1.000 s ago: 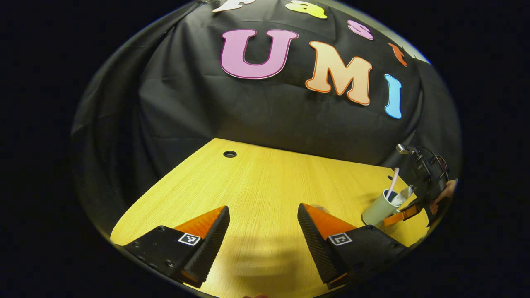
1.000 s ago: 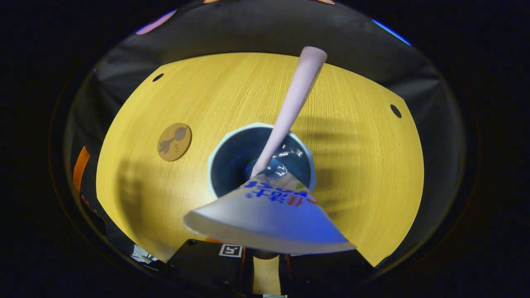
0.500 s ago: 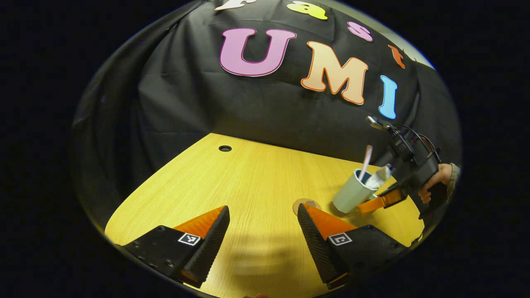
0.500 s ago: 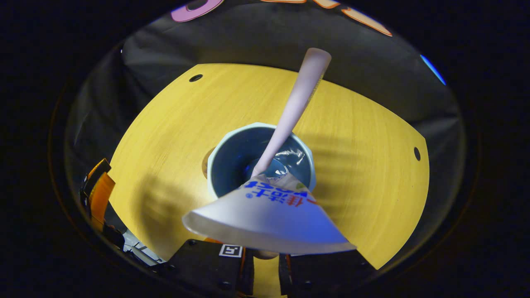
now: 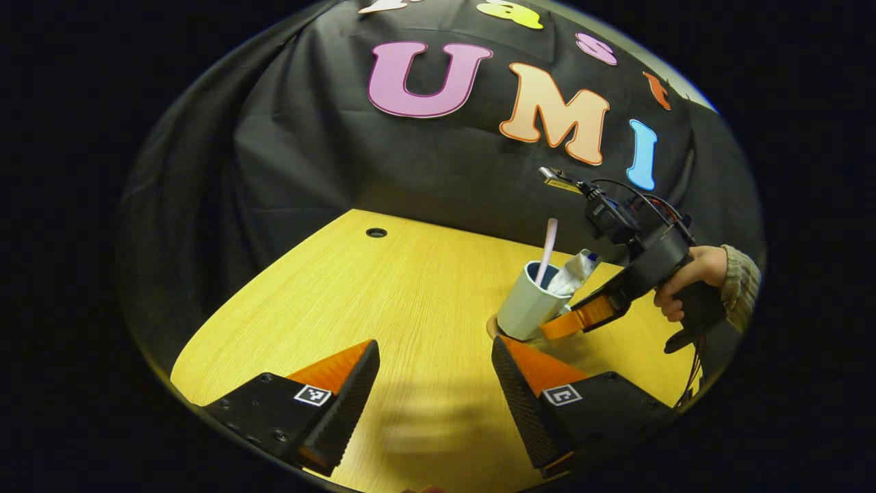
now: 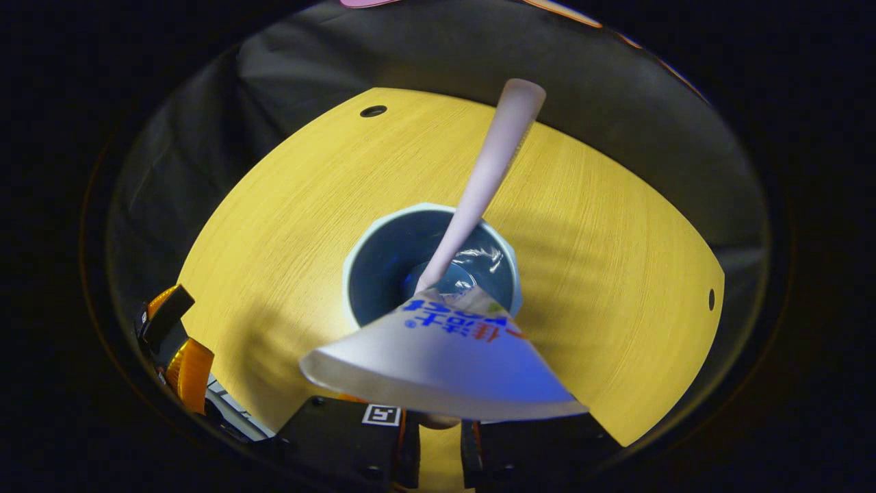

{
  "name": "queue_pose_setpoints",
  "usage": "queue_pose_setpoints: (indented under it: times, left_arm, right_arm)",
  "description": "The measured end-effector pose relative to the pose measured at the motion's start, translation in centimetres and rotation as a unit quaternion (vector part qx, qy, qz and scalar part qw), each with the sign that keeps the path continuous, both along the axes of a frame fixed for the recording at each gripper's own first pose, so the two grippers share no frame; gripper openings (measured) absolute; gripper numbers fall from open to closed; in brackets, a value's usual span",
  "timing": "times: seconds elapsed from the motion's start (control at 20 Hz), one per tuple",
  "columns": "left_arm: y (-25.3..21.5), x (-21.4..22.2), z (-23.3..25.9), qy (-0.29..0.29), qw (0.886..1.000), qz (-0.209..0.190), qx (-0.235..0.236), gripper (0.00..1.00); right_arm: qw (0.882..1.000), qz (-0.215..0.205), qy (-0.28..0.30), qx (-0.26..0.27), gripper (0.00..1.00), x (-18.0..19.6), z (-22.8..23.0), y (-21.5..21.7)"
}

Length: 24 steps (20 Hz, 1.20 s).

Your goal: Put the toothbrush and toothpaste on the desktop into the cup, then pick up the cup and place it on the coaster on the desktop.

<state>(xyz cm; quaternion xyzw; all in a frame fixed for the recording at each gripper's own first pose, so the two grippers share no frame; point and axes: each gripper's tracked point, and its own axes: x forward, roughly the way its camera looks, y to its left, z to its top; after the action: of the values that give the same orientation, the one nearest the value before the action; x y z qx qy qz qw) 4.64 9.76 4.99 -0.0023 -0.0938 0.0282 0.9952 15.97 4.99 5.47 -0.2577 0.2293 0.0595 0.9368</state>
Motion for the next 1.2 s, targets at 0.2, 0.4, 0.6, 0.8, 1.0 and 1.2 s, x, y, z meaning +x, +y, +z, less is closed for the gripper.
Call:
queue_pose_setpoints:
  times: [0.2,0.4,0.6,0.8,1.0,1.2]
  left_arm:
    - [1.2,0.1,-0.7,0.009,1.000,0.013,-0.024,0.95]
    - [2.1,-0.2,-0.7,0.004,0.999,0.022,-0.030,0.95]
    - [1.5,-0.6,-0.4,0.001,1.000,0.020,-0.023,0.95]
    - [-0.6,-1.1,0.2,-0.005,1.000,0.004,-0.016,0.95]
    - [-2.7,-1.7,0.8,-0.010,1.000,-0.006,0.002,0.95]
    - [-4.9,-2.3,1.8,-0.017,1.000,-0.020,0.016,0.95]
  right_arm:
    - [1.000,-0.009,0.007,-0.001,0.24,-0.3,0.5,0.4]
    - [1.000,-0.004,0.015,-0.001,0.27,-0.3,0.0,0.2]
    - [0.999,0.015,0.007,0.027,0.76,-2.1,1.3,0.9]
    - [0.997,0.041,-0.045,0.046,0.96,-4.5,4.3,0.1]
    - [0.986,0.063,-0.124,0.087,0.97,-8.0,7.4,-1.3]
    - [0.963,0.076,-0.202,0.161,1.00,-12.8,9.5,-3.4]
